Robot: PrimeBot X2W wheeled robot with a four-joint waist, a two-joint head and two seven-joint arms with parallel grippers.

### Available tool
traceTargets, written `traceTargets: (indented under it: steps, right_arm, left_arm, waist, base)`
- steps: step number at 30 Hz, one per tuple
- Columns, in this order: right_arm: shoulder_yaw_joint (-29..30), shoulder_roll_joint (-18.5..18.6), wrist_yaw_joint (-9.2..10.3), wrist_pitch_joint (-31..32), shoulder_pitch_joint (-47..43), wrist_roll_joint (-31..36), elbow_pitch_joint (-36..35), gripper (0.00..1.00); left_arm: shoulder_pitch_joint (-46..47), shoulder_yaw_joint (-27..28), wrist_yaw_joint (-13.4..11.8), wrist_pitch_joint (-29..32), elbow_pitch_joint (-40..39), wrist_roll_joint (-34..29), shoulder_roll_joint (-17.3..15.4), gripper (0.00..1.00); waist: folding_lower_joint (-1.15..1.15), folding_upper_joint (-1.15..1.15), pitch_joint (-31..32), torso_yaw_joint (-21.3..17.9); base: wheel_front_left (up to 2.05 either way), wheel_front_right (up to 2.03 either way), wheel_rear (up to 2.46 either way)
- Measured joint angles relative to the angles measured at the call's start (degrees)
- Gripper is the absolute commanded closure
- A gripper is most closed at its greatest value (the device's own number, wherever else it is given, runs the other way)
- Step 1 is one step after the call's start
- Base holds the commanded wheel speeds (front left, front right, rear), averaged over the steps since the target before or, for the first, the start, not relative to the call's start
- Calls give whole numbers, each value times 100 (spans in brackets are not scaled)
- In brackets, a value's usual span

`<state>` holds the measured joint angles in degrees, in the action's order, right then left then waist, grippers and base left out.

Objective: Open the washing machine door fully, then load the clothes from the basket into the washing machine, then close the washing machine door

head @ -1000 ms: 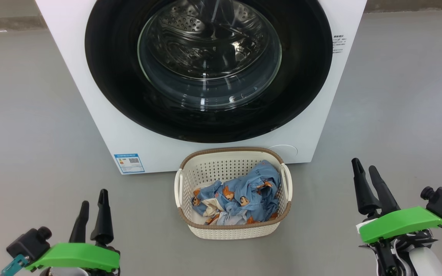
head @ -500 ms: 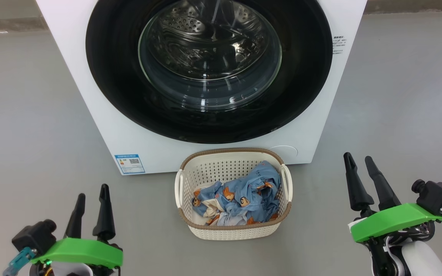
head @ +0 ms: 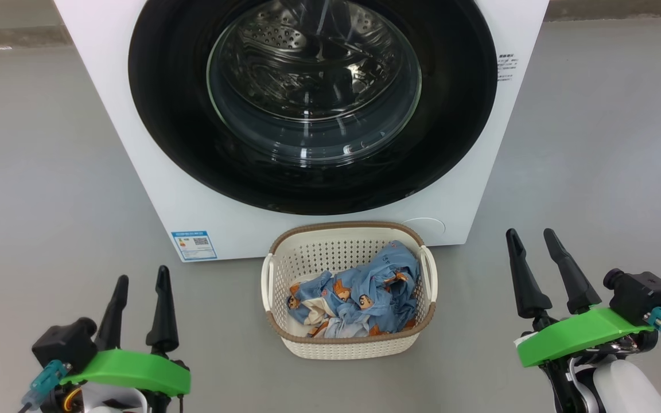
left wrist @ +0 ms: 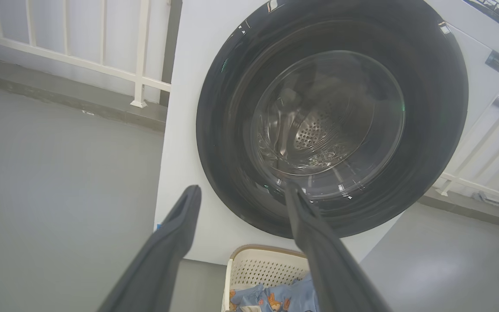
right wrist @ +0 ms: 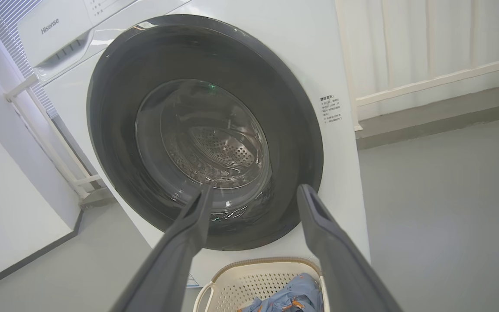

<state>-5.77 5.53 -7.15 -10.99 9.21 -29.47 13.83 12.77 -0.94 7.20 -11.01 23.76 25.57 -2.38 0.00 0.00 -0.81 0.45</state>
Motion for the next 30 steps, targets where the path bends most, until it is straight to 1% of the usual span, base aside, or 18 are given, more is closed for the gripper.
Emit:
traceTargets:
  steps: [1, 2, 5, 19, 30]
  right_arm:
    - [1, 1, 0, -30, 4, 162, 4, 0]
    - [1, 1, 0, -30, 4, 162, 4, 0]
    - [9, 2, 0, -103, 101, 442, 20, 0]
    - [-102, 18, -1, -331, 219, 1314, 57, 0]
    - [-86, 20, -1, -331, 219, 1386, 78, 0]
  left_arm:
    - [35, -9, 0, -21, 0, -108, 1, 0]
    - [35, -9, 0, -21, 0, -108, 1, 0]
    - [42, -27, 0, -97, 8, -354, 3, 0]
    - [149, -80, 16, -338, 88, -1190, 3, 0]
    - [252, -80, 16, -345, 113, -1211, 4, 0]
  waist:
    - [0, 0, -2, -4]
    - [0, 0, -2, -4]
    - [0, 0, -3, -14]
    - [0, 0, -19, -21]
    - [0, 0, -35, -18]
  base:
    - [0, 0, 0]
    - [0, 0, 0]
    - [0, 0, 0]
    - [0, 0, 0]
    - [0, 0, 0]
